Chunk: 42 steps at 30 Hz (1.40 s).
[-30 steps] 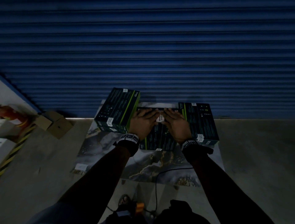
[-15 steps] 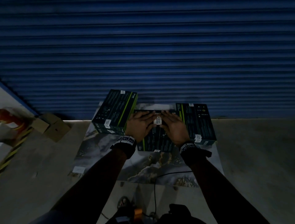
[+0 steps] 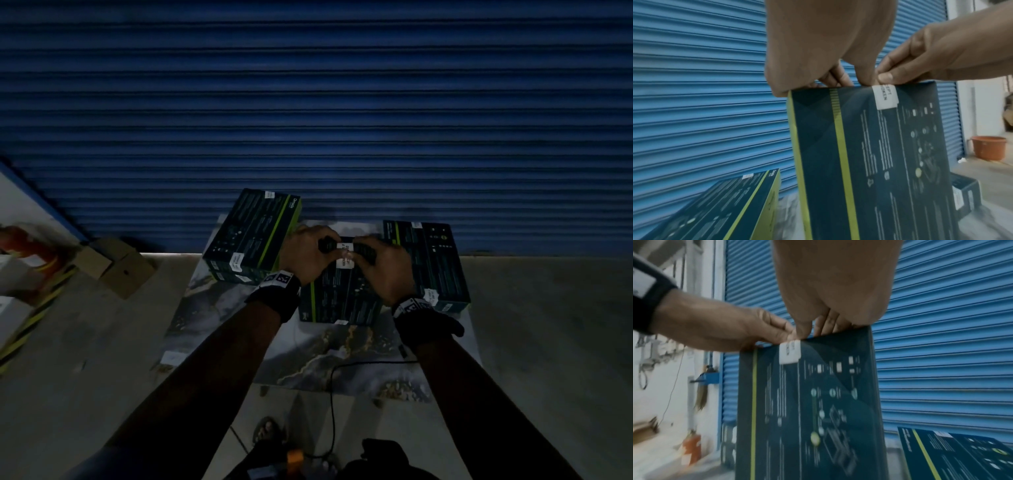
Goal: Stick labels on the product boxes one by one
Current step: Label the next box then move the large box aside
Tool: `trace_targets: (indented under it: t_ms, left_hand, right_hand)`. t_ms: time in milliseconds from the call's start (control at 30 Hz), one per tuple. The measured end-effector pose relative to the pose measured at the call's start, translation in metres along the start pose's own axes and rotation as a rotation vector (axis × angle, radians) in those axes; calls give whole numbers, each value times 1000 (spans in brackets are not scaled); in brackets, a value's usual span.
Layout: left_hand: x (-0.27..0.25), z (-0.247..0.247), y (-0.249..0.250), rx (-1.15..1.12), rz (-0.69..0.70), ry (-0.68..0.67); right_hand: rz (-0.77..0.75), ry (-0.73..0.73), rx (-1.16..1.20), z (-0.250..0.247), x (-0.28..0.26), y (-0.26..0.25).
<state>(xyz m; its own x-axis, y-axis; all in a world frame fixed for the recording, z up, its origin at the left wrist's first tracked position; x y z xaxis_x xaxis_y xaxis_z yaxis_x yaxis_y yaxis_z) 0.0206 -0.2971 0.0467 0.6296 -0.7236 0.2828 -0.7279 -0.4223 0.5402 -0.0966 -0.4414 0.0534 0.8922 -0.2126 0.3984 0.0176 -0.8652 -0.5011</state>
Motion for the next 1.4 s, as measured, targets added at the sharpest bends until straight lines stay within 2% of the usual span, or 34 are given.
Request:
trace_targets:
  t_ms: [167,400,533,667,800,967,1133,1400]
  left_hand:
    - [9,8,-13,13,-71,-35]
    - [13,4,-10,45,-141,12]
    - [8,2,-14,-16,-117,-18]
    - [5,3,-13,4,-81,-82]
    - [7,8,-14,18,-117,-93]
    - [5,4,-10,96,-164,-23]
    - [7,-1,-3,95,-243,4]
    - [-9,3,0,72,-188,-130]
  right_hand:
    - [-7,13,-62,1,12,4]
    - [113,-16,-89,4,20,7]
    - [158,-36,-15,10,18,14]
    - [101,-88,-1,7,19,8]
    - [140,-154,-15,11,25,16]
    - [209,-92,-78,13,30,14]
    - [252,-35,-26,13,27,13]
    - [304,-337,116,18,21,21]
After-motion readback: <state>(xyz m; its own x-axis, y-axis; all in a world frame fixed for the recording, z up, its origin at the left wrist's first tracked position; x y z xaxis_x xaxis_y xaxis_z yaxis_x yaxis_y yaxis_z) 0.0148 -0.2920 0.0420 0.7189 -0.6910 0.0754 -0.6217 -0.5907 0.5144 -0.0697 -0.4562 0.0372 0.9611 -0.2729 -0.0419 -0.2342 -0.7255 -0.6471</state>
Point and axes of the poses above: each hand's wrist, its own x-axis towards the middle knuckle, its own z-axis out of the palm, y = z × x, the point moved 8 cm from there along x, towards the middle knuckle, and after that the axes turned 10 degrees about -y, right-handed, at the moved point
